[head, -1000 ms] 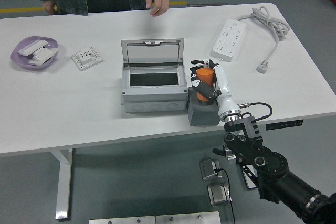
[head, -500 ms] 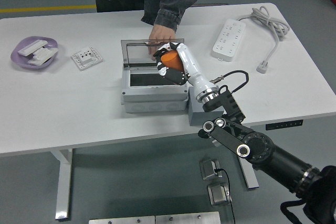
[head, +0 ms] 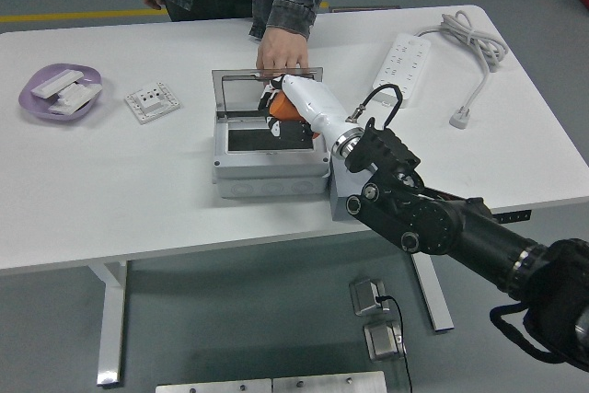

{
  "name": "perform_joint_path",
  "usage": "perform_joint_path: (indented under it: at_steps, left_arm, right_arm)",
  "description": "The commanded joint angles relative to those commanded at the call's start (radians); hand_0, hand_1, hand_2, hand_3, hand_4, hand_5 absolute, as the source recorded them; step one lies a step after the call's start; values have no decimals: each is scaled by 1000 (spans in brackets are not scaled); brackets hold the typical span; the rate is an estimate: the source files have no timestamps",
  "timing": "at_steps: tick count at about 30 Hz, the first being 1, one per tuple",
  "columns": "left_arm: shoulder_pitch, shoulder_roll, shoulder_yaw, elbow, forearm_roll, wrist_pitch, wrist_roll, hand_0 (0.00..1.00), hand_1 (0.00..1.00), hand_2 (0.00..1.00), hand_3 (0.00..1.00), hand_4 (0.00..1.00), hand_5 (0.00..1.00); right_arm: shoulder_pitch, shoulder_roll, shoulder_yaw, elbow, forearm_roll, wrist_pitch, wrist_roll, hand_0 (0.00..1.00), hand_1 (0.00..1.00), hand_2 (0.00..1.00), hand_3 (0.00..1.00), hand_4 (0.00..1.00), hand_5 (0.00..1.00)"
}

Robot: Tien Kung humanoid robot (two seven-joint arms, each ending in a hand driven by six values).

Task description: Pick up the cylinder from the cube,place it in the box,flap close box

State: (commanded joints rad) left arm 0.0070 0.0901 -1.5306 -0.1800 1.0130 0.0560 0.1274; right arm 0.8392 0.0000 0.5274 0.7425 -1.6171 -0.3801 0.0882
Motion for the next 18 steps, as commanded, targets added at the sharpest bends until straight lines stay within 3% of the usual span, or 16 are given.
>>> perform_joint_path:
  at_steps: [8,9,14,15,18]
  left_arm:
    - [-7,4,-6,0,5,1,-1,705,725,723,794,733,751]
    - [-6,4,-6,0,5,1,-1,705,725,723,794,730,758]
    - [-9,6,-7,0,6,2,0,705,725,723,794,730,758]
    - [-10,7,-7,0,6,2,0,705,725,723,794,728,763]
    - [-16,7,-8,0,8,1,-1,705,725,723,794,728,763]
  right_arm:
    - [16,0,-3,-35,41,-2,23,215,315,453,402,2,2]
    - [16,0,-2,-38,45,-4,25,231,354,554,761,2,2]
    - [17,0,0,-48,55,-6,24,231,354,554,761,2,2]
    - [18,0,0,-50,56,-6,23,229,364,564,857,2,79]
    - [20,0,3,-54,50,-4,20,229,364,564,857,2,79]
